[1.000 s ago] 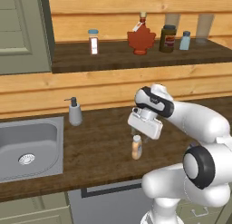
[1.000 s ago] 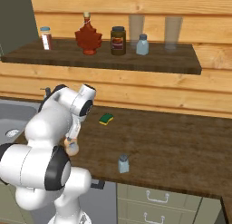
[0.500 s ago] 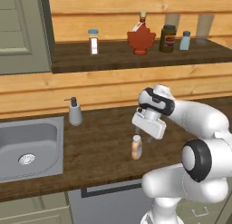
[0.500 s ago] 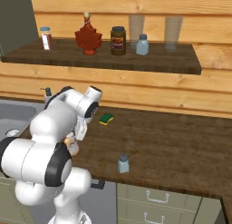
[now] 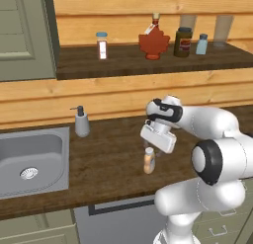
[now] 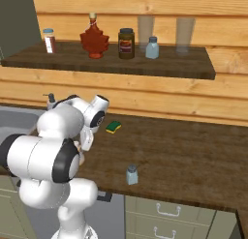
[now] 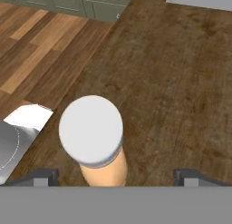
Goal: Put the shaker and condiment bottle from the counter next to their counterparts in the cabinet.
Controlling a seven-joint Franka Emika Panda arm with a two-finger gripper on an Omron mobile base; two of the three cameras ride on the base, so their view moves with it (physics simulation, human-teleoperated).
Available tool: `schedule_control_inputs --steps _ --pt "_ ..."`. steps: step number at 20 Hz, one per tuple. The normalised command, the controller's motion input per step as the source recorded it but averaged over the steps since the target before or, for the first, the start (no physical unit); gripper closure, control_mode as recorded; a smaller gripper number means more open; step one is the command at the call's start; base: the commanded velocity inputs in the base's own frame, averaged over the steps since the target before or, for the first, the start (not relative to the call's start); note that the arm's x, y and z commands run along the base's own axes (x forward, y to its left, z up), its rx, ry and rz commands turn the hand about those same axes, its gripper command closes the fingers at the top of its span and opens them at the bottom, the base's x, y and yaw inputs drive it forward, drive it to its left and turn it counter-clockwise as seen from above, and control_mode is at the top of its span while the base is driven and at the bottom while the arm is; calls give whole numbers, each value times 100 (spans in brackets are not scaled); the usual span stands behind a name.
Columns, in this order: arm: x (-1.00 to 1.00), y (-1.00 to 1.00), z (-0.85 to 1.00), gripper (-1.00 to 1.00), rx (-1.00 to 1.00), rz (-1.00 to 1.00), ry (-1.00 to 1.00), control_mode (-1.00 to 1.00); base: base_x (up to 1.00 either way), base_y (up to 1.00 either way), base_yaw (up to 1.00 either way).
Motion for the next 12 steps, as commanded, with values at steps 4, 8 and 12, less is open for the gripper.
schedule_control_inputs --steps 4,8,12 --pt "0 28 -12 -100 0 0 0 -100 0 0 0" --pt "-16 29 -15 -100 0 0 0 -100 0 0 0" --pt "-7 30 -15 100 0 0 0 -100 0 0 0"
